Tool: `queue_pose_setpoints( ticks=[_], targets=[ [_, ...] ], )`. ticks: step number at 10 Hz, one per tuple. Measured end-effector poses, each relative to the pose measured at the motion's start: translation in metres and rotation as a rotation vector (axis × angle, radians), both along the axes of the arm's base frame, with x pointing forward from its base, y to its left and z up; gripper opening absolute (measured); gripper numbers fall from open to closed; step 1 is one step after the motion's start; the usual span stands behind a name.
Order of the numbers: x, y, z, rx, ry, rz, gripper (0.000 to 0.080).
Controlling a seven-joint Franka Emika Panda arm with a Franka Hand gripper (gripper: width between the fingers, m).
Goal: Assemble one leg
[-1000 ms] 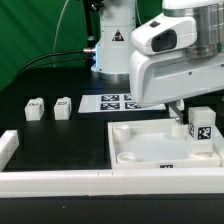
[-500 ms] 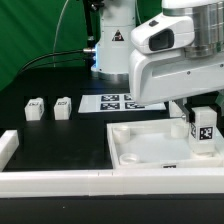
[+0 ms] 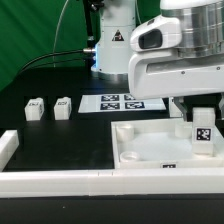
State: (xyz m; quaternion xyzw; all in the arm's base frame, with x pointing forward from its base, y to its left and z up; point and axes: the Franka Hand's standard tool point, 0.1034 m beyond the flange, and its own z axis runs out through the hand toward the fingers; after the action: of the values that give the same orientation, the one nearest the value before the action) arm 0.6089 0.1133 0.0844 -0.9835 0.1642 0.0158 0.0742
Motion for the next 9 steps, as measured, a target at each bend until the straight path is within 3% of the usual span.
queue_pose_setpoints(
  ticks=[9],
  targets=[
    [0.0028,0.0003,-0.0009,0.056,0.142,-0.967,0.0298]
  ],
)
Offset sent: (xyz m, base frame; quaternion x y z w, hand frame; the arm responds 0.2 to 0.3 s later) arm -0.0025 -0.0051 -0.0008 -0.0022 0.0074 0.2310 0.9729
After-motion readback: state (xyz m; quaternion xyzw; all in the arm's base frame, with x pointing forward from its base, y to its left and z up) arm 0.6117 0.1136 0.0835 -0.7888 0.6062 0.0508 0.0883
